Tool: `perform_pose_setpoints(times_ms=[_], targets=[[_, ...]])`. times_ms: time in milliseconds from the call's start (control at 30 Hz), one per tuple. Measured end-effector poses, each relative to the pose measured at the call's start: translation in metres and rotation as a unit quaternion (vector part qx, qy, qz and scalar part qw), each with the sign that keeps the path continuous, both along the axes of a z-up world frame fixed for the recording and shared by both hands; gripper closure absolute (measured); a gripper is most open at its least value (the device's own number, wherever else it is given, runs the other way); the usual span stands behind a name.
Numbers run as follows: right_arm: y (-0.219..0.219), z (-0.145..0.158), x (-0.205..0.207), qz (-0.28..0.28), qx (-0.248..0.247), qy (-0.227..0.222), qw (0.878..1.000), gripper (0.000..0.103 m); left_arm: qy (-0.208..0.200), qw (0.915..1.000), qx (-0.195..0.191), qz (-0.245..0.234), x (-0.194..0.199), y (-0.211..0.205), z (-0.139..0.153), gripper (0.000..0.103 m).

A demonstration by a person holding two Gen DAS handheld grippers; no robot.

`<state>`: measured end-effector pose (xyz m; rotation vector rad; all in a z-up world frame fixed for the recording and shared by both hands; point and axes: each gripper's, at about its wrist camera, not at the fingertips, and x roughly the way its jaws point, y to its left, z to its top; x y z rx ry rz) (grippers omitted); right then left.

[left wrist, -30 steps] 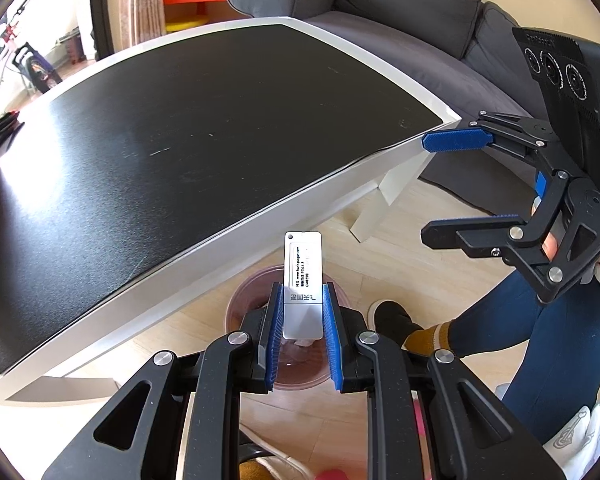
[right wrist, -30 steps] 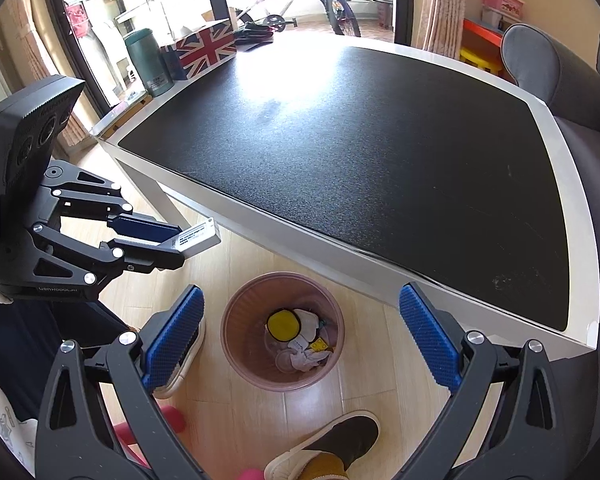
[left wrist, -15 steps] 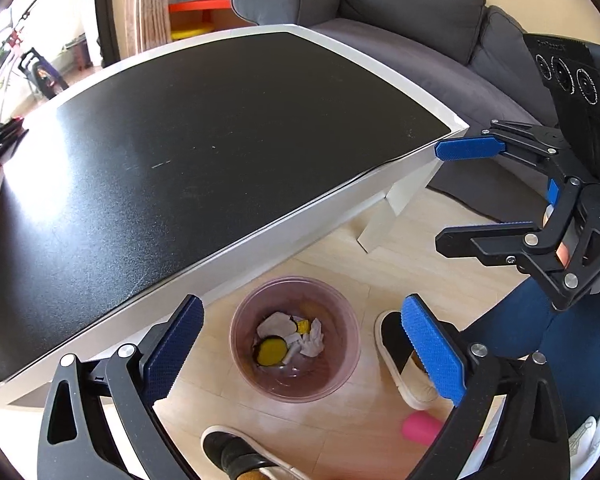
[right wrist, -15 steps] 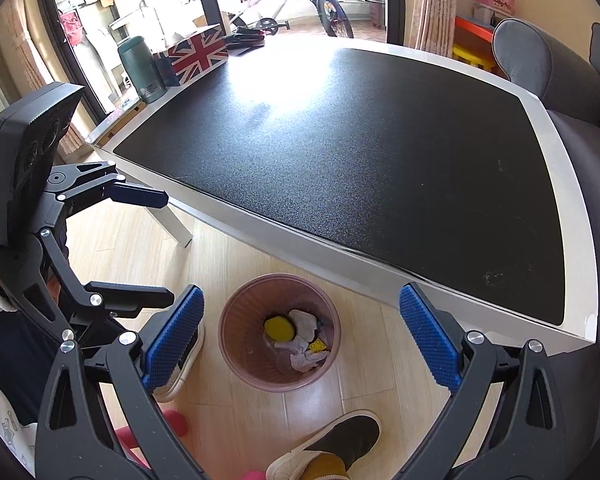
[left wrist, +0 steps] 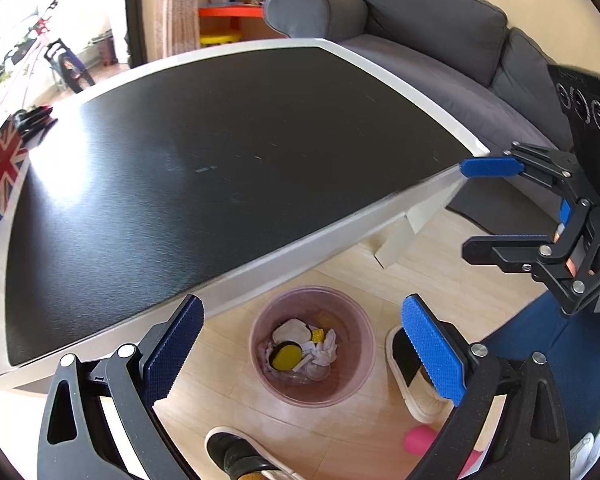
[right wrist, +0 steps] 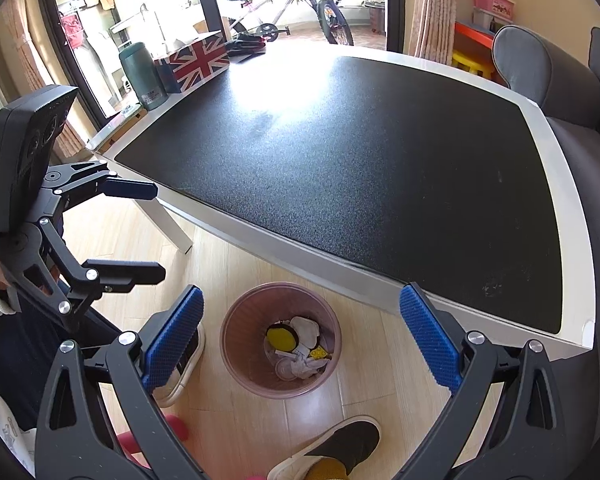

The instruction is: Collect trash

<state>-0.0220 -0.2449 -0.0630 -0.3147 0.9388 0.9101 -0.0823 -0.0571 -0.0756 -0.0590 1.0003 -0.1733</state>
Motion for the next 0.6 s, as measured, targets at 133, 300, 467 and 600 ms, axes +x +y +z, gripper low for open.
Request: perform_pose_setpoints(times_ms=[133, 300, 467, 600], targets=[[-0.001, 0.010, 0.006, -0.009, 0.010, -0.008, 1.000, 0.006, -0.018, 0.9997, -0.001, 0.016, 0.001, 0.010, 0.015, 0.008], [-0.001, 0.033, 0.022, -0.027, 0.026, -0.026, 0.999, 0.006, -0.047, 0.9983, 0.008, 0.033, 0.008, 0.025, 0.041, 0.008], [0.006, 0.059, 0.041, -0.038, 0.036, -0.050, 0.997, 0.005, -0.073, 0.9959, 0.020, 0.049, 0.020, 0.043, 0.062, 0.007], [0.017, 0.074, 0.059, -0.038, 0.038, -0.066, 0.996, 0.005, -0.090, 0.9939, 0.029, 0.058, 0.032, 0.056, 0.075, 0.007]])
